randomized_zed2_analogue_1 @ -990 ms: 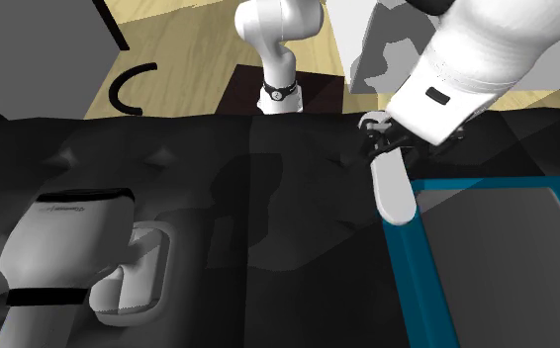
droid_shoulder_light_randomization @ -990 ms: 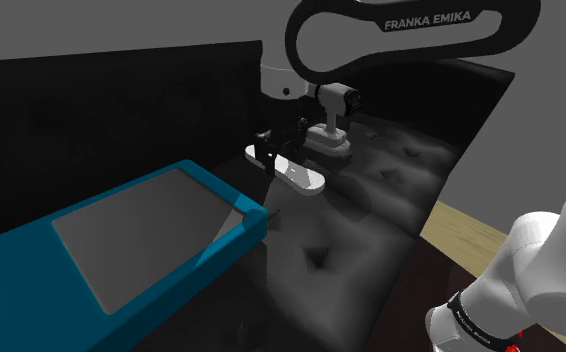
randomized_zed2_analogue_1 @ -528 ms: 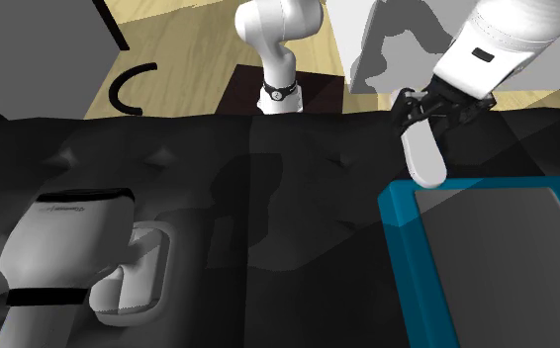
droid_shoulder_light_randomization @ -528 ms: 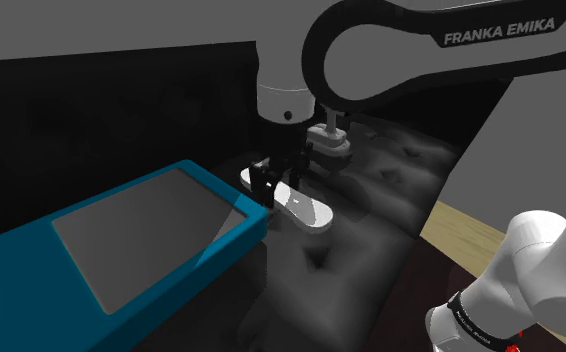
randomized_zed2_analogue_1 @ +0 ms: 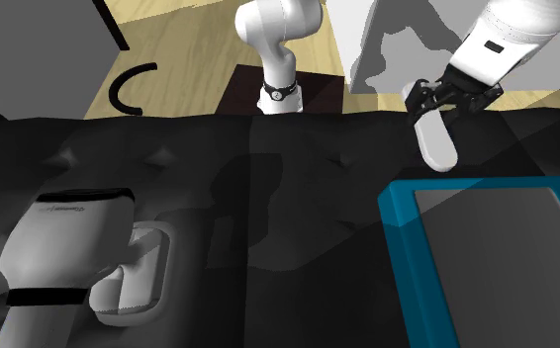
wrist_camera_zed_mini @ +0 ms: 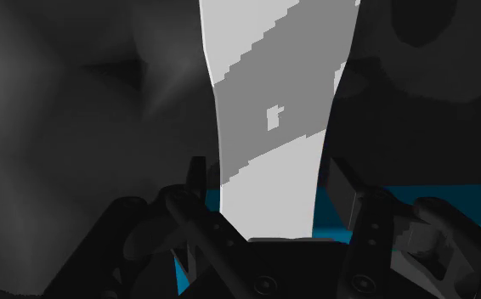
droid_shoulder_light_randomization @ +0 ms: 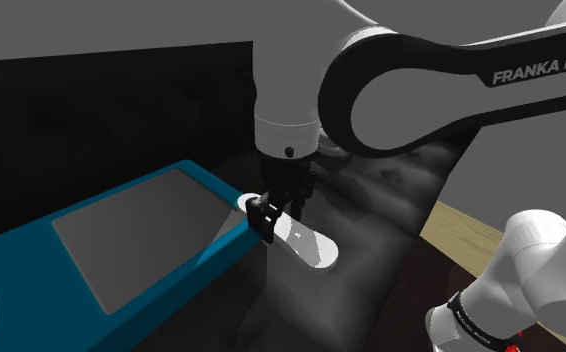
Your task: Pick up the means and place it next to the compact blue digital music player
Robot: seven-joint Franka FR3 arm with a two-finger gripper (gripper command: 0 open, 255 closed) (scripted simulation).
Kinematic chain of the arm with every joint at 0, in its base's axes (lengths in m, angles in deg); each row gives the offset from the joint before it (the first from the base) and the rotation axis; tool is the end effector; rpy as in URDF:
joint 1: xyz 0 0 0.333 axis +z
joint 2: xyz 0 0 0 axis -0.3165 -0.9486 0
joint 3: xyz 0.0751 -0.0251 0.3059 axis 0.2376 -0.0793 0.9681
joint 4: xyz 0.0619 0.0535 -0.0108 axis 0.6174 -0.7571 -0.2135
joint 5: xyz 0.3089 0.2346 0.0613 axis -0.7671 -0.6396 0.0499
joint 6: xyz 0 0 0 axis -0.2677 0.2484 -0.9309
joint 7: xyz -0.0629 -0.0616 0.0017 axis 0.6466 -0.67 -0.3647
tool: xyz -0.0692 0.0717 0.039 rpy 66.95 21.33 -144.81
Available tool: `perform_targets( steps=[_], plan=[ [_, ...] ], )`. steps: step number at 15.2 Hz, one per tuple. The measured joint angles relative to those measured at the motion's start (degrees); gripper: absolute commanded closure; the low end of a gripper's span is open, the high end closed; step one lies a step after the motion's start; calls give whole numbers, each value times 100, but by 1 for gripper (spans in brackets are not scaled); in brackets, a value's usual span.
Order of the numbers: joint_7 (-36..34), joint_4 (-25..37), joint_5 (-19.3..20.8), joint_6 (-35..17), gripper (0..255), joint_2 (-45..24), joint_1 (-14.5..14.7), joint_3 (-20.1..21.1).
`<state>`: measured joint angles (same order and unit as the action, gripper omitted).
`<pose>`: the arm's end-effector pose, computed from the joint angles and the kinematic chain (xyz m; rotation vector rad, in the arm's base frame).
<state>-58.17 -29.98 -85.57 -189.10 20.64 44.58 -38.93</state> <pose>0.3537 0.3780 0.4909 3.0955 0.2755 -0.1508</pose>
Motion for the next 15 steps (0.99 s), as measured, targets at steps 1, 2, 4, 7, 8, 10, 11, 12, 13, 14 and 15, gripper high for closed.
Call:
perform_targets(
  steps=[1, 2, 4, 7, 8, 10, 11, 12, 13, 14, 15],
  plan=[
    [-10, -46, 6, -70, 255, -26, 4, 7],
    [-11, -91, 11, -138, 255, -49, 4, 10],
    [-5, -214, 16, -282, 255, -70, 4, 12],
    [-30, -368, 37, -519, 255, -159, 13, 30],
    [-25, -444, 37, -601, 255, -165, 14, 31],
    [-18, -566, 45, -756, 255, -199, 12, 32],
    [-29, -610, 53, -830, 255, -231, 16, 38],
    [-28, -675, 54, -910, 255, -241, 19, 42],
    [-28, -712, 60, -967, 255, -260, 19, 45],
    [-38, -755, 76, -1061, 255, -315, 20, 49],
    [-39, -795, 82, -1122, 255, -337, 21, 51]
  ],
)
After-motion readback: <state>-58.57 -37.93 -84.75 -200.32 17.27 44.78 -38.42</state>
